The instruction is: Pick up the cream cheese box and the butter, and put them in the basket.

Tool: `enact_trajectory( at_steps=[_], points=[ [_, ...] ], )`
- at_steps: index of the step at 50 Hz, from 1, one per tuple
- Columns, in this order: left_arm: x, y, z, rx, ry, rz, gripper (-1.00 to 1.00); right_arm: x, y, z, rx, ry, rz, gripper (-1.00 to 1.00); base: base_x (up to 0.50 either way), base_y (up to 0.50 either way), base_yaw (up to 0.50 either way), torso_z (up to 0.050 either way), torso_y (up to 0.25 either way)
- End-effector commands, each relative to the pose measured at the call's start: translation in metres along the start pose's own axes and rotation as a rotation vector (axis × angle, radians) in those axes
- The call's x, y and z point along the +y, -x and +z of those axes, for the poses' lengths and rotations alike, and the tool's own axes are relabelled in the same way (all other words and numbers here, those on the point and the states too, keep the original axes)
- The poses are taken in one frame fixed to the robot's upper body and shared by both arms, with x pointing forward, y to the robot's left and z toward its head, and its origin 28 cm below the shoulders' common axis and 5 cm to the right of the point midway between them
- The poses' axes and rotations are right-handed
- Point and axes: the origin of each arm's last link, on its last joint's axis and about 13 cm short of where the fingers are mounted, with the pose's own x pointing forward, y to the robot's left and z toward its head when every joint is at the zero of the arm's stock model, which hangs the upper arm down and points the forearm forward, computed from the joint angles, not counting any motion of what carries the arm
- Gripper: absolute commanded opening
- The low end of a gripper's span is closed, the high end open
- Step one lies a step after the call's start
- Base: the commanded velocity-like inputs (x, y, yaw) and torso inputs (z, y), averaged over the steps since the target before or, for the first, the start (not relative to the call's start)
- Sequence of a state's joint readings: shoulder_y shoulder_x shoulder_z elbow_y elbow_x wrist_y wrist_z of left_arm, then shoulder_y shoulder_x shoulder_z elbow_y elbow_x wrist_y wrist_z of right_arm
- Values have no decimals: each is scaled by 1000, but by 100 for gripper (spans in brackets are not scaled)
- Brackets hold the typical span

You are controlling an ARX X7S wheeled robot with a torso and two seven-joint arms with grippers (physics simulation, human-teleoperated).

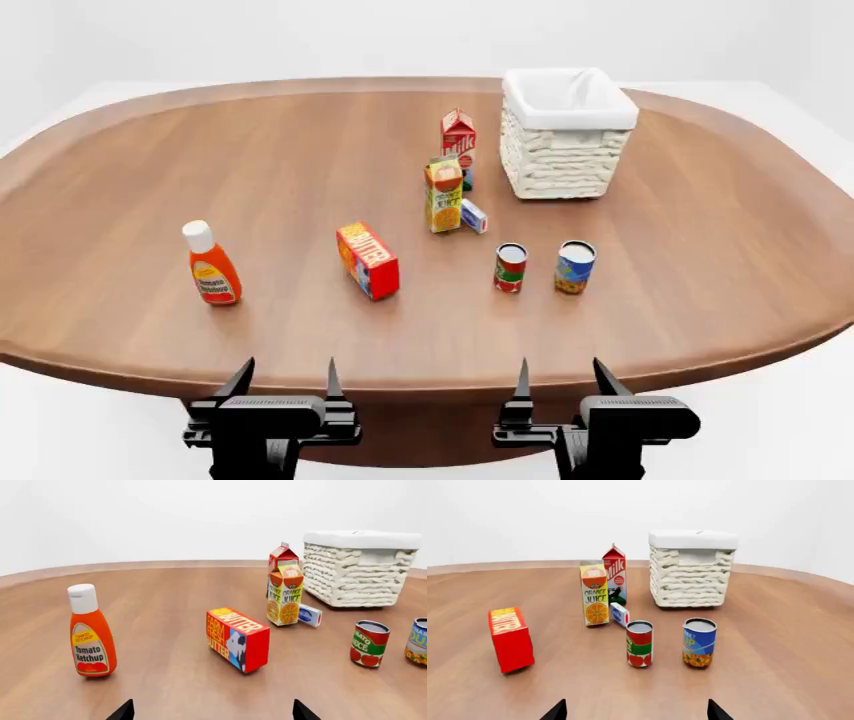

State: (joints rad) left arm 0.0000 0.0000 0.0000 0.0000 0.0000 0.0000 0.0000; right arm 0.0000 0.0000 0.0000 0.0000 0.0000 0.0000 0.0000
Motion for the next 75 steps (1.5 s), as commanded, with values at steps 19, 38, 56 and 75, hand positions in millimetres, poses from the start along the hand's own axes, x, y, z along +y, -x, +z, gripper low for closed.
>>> enact_trajectory(
  at_steps=[19,38,56,75],
  points=[
    [2,0,0,10,5,23,100,1,0,-1,16,-13,3,100,0,0,0,0,0],
    [7,-1,8,-43,4,38,100,-2,0,3,4,-21,-11,100,0,0,0,0,0],
    [62,38,101,-744,49,275,100,-56,29,121,-687,6,-252,100,0,0,0,0,0],
    [77,63,124,-977,64,363,100,-50,56,151,-936,0,-125,100,178,0,0,0,0]
  ],
)
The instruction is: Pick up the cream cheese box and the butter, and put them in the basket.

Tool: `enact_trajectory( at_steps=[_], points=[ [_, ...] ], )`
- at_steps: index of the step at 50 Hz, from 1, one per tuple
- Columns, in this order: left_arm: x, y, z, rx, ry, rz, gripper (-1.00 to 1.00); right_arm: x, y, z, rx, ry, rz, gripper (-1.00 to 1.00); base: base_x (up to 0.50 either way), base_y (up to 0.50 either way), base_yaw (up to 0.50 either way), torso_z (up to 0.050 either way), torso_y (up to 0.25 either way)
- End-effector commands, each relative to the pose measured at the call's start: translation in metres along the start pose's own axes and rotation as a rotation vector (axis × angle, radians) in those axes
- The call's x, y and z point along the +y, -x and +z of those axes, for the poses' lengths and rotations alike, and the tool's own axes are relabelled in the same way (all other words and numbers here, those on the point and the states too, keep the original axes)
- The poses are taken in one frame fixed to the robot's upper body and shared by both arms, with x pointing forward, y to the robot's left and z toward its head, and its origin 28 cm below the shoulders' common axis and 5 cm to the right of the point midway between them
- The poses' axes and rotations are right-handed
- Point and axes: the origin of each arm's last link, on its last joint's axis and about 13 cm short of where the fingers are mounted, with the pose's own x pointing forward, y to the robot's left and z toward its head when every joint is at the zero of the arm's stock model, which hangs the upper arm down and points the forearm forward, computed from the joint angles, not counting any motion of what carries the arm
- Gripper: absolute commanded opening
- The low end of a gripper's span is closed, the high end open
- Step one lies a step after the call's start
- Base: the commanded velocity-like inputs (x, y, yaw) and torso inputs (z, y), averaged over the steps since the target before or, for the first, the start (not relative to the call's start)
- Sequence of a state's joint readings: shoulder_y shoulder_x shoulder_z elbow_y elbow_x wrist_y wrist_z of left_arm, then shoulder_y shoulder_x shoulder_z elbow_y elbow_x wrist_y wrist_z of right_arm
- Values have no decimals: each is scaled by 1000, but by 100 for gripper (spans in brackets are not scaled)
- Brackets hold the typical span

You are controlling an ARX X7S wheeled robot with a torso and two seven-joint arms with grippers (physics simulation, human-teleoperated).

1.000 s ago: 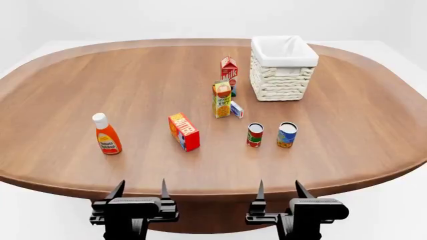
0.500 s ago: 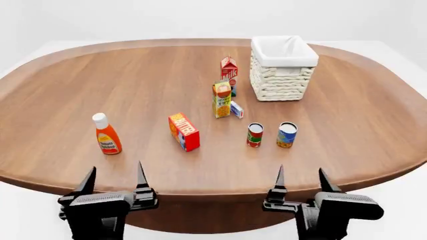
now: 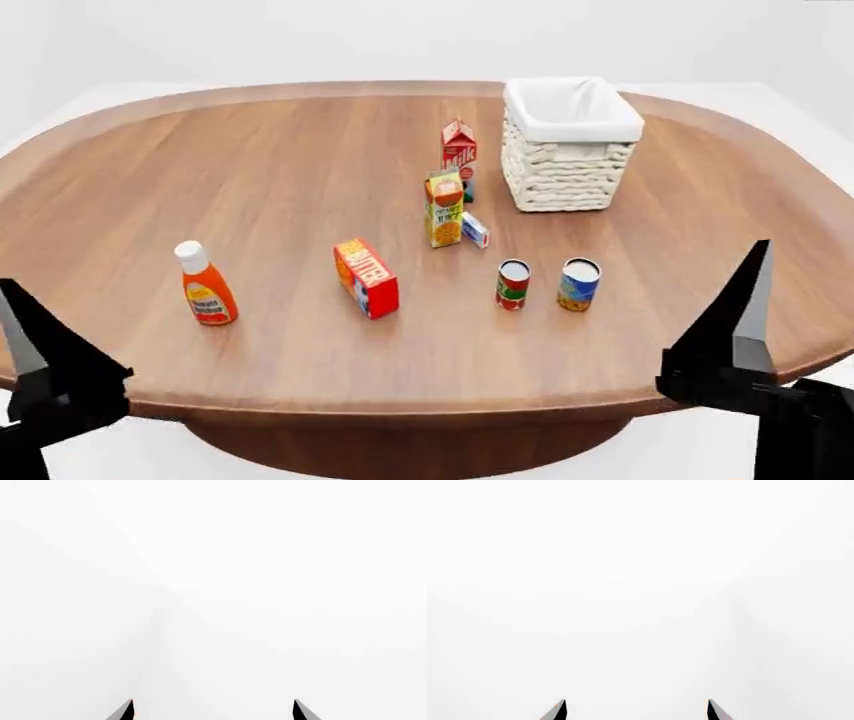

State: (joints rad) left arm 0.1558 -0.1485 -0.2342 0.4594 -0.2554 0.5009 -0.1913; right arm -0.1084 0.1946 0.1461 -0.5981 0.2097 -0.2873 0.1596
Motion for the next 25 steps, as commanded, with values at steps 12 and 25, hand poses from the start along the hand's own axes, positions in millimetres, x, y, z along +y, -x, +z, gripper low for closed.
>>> enact_trajectory(
  at_steps=[12,25],
  points=[
    [11,-3,20,-138,-17,42,100,4,-1,23,-85,-47,101,100,500,0,0,0,0],
    [11,-3,19,-135,-18,45,100,9,2,22,-65,-65,146,100,500,0,0,0,0]
  ],
)
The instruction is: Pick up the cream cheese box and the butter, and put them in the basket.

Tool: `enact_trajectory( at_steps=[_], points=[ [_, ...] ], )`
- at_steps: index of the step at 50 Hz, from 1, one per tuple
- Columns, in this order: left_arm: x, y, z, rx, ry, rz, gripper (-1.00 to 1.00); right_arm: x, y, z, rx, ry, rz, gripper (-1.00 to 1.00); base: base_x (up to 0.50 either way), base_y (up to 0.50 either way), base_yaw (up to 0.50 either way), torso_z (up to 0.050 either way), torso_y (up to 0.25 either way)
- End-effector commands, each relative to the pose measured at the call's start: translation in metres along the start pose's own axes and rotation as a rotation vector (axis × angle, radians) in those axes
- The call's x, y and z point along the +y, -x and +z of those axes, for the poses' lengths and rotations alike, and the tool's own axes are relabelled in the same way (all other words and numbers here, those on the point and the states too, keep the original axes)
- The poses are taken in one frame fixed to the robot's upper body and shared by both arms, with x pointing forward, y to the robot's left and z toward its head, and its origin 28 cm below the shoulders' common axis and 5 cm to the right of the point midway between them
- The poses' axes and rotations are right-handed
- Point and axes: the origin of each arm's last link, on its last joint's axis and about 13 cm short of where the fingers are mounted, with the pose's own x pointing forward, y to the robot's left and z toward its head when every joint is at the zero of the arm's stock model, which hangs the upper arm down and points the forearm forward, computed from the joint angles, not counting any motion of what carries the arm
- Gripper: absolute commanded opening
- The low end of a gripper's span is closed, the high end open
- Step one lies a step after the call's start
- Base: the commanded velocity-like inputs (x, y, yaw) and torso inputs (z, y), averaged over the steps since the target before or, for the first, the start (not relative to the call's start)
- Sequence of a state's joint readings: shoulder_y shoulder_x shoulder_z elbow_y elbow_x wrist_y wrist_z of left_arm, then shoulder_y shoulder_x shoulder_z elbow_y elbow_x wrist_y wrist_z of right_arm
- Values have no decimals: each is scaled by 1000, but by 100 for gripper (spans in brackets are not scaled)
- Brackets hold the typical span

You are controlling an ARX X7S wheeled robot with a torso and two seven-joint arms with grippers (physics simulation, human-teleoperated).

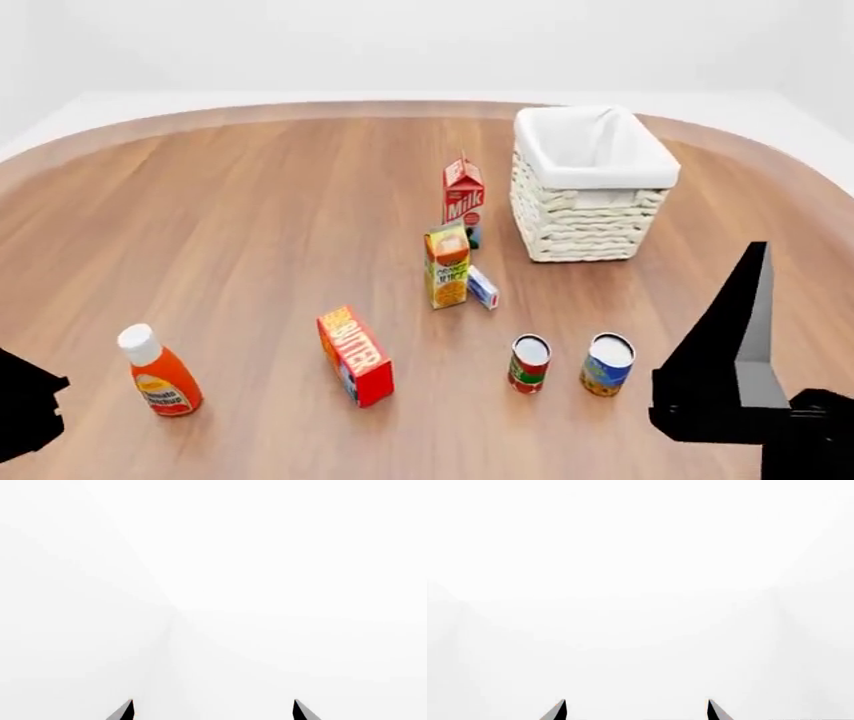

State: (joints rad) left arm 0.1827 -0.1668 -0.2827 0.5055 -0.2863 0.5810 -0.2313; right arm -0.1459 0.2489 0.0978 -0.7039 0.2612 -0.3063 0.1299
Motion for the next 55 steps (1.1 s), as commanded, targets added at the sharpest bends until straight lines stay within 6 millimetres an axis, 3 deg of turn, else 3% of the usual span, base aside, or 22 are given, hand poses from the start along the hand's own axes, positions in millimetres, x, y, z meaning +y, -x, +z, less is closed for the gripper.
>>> enact_trajectory(
  at_steps=[1,55],
  points=[
    [2,1,2,-21,-20,-8,100,2,2,1,3,8,37,100,500,0,0,0,0],
    [-1,0,4,-30,-19,-18,100,5,3,1,8,-4,52,100,500,1,0,0,1]
  ],
)
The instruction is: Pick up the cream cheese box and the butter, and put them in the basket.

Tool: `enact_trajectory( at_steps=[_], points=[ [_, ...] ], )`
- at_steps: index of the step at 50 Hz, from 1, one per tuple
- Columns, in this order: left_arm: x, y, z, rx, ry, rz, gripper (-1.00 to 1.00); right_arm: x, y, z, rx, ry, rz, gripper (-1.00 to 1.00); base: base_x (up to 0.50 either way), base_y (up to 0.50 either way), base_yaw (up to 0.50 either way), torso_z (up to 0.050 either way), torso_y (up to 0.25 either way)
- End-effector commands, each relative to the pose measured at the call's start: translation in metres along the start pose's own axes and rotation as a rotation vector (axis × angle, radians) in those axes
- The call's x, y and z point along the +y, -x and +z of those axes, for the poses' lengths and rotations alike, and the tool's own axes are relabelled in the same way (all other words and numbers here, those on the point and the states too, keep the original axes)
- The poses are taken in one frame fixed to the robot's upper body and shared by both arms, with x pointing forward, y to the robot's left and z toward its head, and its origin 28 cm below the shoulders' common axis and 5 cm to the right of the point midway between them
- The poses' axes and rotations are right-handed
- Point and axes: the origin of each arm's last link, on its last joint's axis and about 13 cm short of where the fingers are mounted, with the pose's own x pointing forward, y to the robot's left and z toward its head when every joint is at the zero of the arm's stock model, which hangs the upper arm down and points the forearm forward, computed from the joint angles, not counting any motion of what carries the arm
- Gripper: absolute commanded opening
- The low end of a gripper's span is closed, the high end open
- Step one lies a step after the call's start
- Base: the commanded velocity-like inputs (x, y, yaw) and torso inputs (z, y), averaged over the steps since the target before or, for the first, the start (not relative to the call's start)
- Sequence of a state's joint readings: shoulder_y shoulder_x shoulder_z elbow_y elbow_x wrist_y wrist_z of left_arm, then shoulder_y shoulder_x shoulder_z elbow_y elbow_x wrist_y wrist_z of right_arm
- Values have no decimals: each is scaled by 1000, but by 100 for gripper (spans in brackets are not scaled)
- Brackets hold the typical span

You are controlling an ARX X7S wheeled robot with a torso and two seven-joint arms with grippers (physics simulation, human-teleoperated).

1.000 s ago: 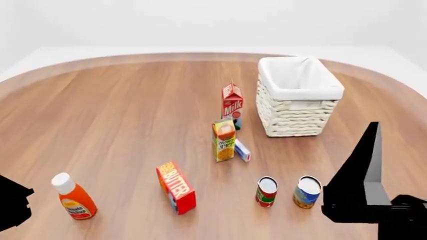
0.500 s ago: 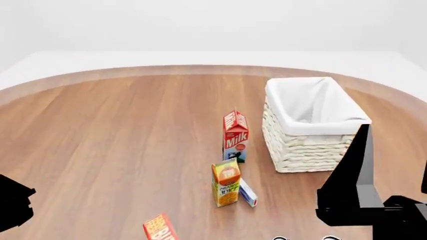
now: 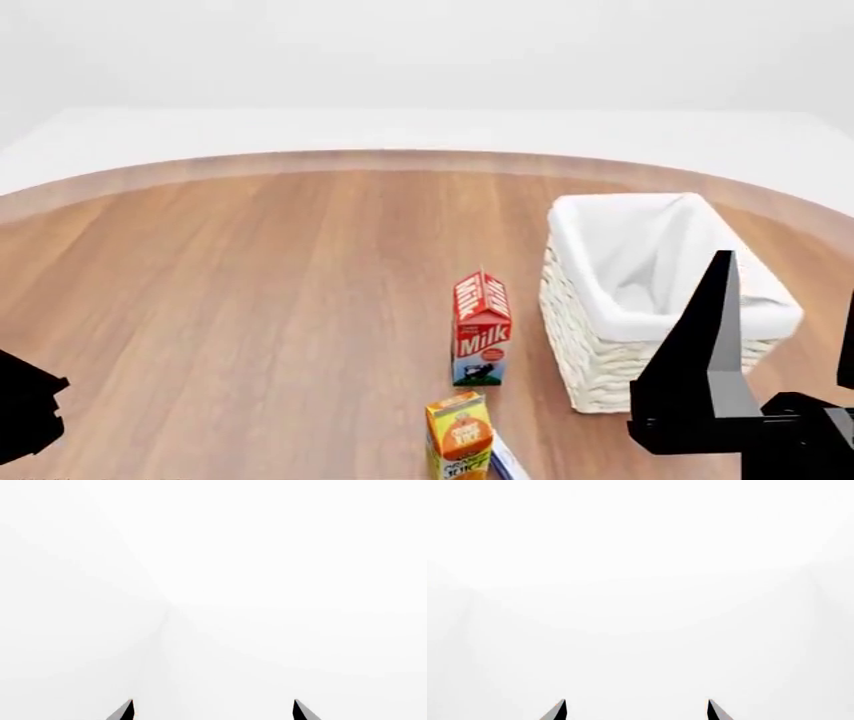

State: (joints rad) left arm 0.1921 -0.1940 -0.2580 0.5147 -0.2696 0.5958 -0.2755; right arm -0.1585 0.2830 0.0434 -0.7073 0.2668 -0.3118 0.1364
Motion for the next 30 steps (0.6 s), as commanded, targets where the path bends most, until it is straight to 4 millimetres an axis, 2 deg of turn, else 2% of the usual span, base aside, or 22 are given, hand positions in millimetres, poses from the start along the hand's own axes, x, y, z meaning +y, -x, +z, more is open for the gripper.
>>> enact_trajectory(
  at_steps=[1,16,17,21,30],
  points=[
    [2,0,2,-18,-19,-14,100,-1,0,1,-14,28,3,100,500,9,0,0,0],
    [2,1,1,-12,-24,-16,100,0,-1,4,25,52,-2,100,500,14,0,0,0],
    [2,1,1,-11,-25,-16,100,1,-2,2,115,24,-10,100,164,5,0,0,0],
    [1,1,1,-8,-27,-17,100,9,1,3,256,3,36,100,10,0,0,0,0],
    [2,2,0,-4,-30,-17,100,21,4,8,478,80,84,100,0,0,0,0,0]
  ],
)
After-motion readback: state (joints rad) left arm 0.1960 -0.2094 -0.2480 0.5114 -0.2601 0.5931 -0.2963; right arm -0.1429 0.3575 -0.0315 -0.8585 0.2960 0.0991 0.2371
